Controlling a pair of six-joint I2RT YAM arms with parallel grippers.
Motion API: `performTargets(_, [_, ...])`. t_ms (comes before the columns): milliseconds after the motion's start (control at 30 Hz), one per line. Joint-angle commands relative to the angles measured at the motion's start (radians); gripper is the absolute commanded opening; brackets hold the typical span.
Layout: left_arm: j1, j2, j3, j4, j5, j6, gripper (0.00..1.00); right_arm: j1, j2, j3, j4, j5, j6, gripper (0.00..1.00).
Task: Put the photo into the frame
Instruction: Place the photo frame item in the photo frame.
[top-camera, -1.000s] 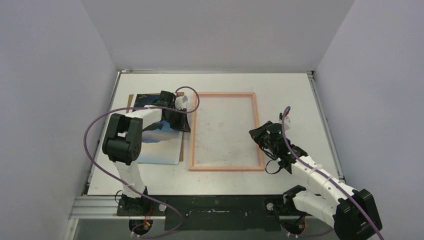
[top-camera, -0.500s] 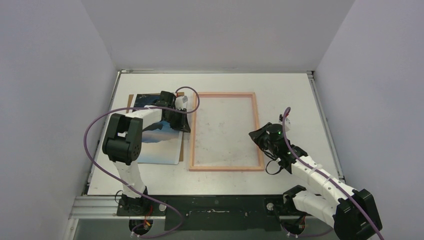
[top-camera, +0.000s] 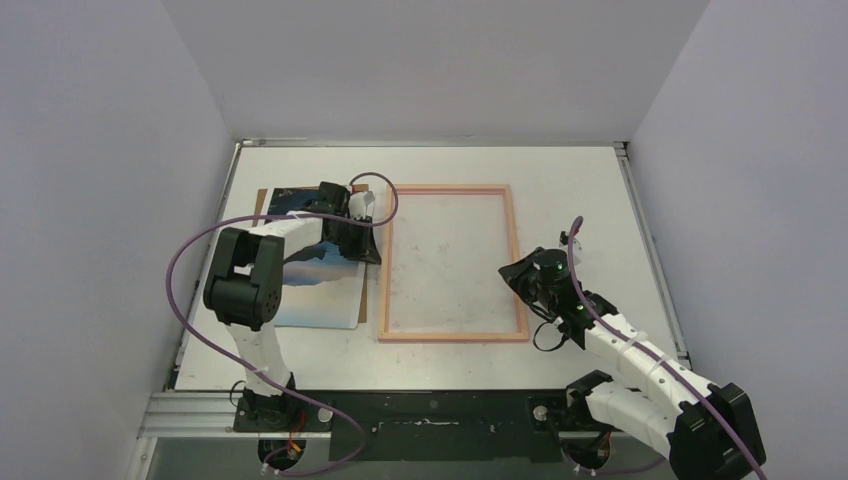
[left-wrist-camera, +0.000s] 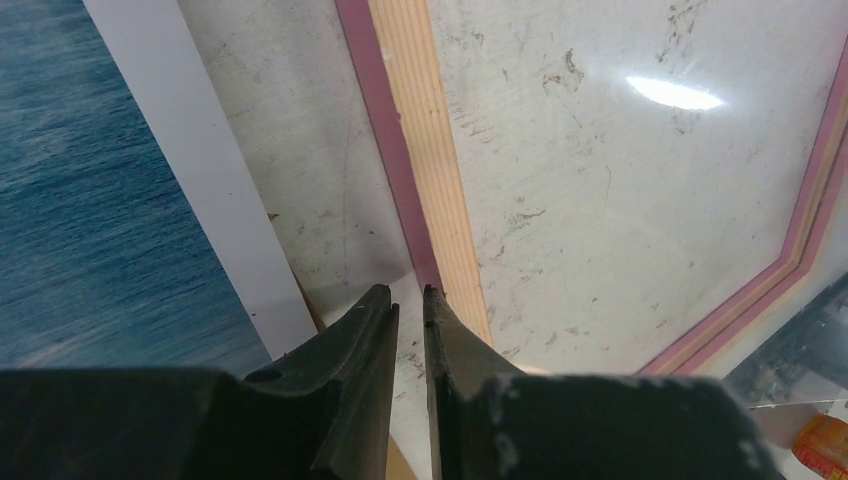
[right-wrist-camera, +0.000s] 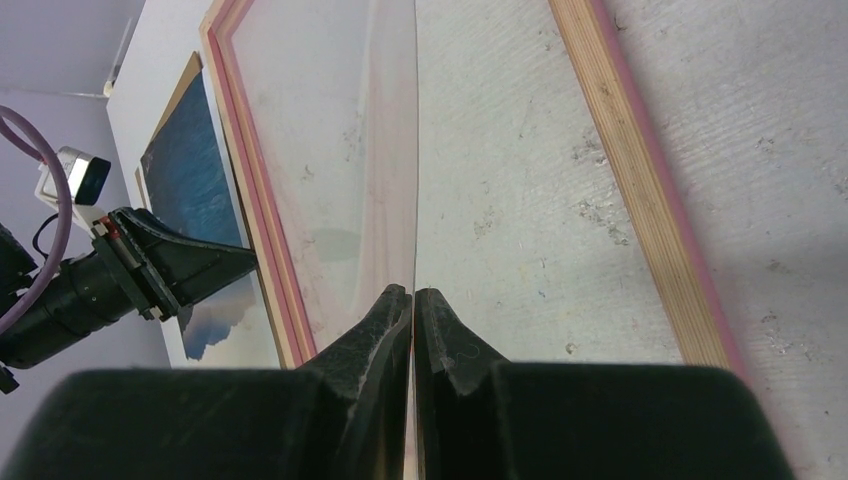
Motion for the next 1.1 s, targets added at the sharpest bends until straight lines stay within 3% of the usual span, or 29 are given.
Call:
performTargets(0, [0.024,-0.065,0.004,0.007,0.035,-0.001,0.15,-0.006,0.001,0.023,0.027,-0.032,-0.019,0.05])
performTargets(1067, [0.031,-0.071,-0.057,0.052,0.088,0.009,0.18,-0.083,0.078,0.13,0.04,-0.228,-0.025,0.05])
